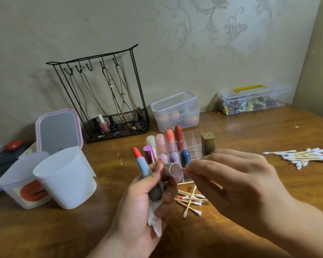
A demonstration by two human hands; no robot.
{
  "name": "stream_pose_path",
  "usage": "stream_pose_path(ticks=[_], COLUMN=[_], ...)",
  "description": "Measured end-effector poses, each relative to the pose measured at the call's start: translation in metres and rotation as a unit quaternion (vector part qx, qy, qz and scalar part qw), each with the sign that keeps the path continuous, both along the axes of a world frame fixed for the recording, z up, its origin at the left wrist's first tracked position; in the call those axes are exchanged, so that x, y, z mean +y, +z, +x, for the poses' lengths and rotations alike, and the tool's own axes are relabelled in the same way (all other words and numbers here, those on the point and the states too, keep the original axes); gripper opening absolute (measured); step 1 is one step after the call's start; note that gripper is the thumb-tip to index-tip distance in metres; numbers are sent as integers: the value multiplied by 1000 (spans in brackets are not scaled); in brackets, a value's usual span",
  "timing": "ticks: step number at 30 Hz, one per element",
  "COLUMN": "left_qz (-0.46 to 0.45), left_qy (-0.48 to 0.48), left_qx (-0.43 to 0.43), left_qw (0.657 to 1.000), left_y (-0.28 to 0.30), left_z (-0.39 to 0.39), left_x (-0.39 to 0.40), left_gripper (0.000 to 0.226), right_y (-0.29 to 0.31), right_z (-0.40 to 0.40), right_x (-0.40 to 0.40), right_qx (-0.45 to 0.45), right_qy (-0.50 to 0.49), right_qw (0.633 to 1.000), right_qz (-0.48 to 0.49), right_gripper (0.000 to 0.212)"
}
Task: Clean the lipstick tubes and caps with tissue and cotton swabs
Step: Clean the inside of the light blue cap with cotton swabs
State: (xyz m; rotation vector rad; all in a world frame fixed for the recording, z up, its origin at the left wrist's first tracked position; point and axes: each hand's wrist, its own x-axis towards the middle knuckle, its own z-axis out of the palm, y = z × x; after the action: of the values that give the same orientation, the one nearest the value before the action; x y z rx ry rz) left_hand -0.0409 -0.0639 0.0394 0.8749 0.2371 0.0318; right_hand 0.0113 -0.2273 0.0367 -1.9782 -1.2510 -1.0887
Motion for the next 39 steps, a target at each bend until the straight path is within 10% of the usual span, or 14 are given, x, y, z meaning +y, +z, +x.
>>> stream_pose_path(ticks=[39], left_qz=[45], left_qy=[-19], left_qx=[-16], left_qw=[999], left_y=[-6], left_z=[2], left_x=[1], left_gripper=[22], right_y=[1], right_z=[-18], right_x=[8], right_qx=[150], right_qy=[-3], right_qw=[987], right_qz=[52], right_gripper=[12])
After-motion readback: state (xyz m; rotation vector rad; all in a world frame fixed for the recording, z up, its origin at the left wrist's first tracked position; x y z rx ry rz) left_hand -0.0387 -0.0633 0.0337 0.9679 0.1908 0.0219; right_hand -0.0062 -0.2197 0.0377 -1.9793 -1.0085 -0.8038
